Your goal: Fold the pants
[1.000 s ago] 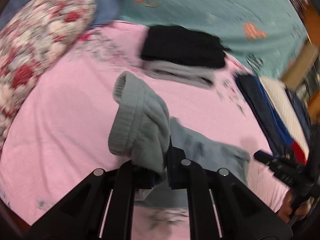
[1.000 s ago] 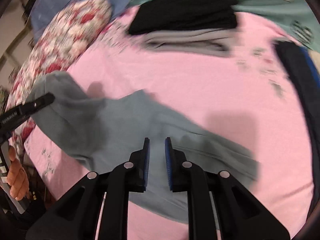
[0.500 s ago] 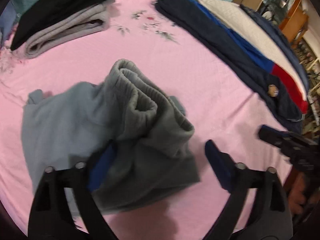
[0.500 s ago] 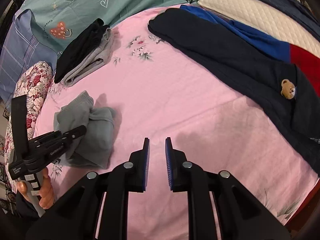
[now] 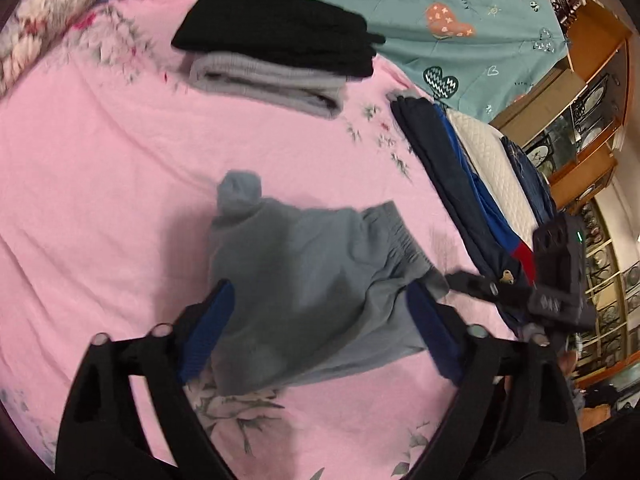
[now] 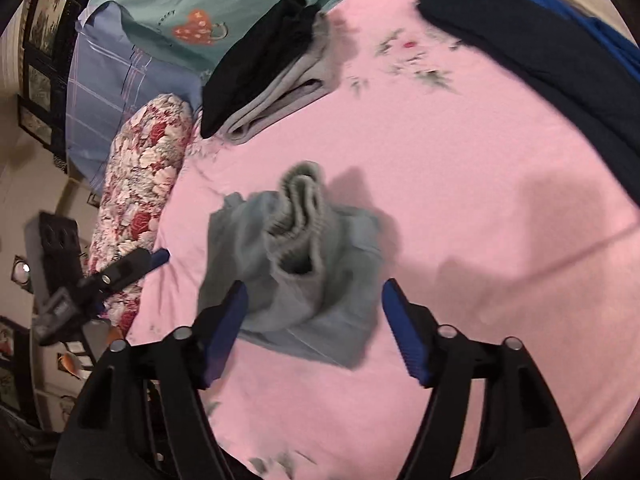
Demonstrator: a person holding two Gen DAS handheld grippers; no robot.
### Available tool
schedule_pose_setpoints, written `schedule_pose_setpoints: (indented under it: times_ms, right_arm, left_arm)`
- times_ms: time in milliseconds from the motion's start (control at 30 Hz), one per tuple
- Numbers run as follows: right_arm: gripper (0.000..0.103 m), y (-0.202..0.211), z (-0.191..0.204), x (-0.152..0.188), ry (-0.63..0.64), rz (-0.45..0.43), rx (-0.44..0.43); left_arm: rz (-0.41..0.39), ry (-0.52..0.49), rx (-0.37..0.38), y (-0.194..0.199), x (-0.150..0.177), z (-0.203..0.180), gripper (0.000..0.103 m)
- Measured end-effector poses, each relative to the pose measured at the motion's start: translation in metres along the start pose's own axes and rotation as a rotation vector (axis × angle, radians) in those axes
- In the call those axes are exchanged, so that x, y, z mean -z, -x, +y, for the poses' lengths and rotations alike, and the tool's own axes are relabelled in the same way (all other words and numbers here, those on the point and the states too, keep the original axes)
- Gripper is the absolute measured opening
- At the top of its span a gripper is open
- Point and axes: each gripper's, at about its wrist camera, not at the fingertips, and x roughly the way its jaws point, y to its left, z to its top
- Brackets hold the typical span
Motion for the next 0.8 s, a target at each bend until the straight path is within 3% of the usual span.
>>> schedule_pose_setpoints:
  times_ms: [133,233,267,300,367,533,633,733,767,800]
  right_arm:
    - [0.072,-0.037,0.008,-0.024,-0.027,0.099,0.047]
    - [0.072,-0.063,0.014,-0.030,-0.038,0.167,0.124]
    - [0.061,-0.067,0.016,-0.029,-0.037,0.161,0.152]
    - [0.026,-0.069,0.017,-0.028,-0.036,0.160,0.172]
    - [0.019,-0.057,0.022,-0.023,-0.033,0.128,0.162]
    - [0.019,-0.005,0.024,-0.007,-0.078,0.034,0.156]
    - [0.020,-0.011,0.005,0.005,-0.107,0.048,0.207]
    - [0.041,-0.041,-0.014,0.013,-0.063,0.133,0.351]
    - [0.052,-0.041,-0.013,0.015,-0.030,0.129,0.387]
    - [0.054,-0.035,-0.005,0.013,0.016,0.118,0.422]
  left_arm:
    - [0.108,-0.014,0.023,-0.035,0.017,0.004,0.051]
    - [0.128,-0.029,-0.001,-0.055,0.023,0.013,0.049]
    - [0.128,-0.030,0.007,-0.052,0.024,0.013,0.049]
    - [0.127,-0.029,0.014,-0.047,0.024,0.014,0.049]
    - [0.117,-0.031,0.021,-0.038,0.024,0.017,0.049]
    - [0.130,-0.011,0.048,-0.032,0.029,0.028,0.049]
    - [0.139,0.009,0.044,-0.041,0.030,0.033,0.049]
    - [0.137,-0.016,0.029,-0.032,0.032,0.031,0.049]
    - [0.133,-0.016,0.020,-0.028,0.032,0.031,0.049]
    - [0.127,-0.015,0.016,-0.025,0.032,0.030,0.049]
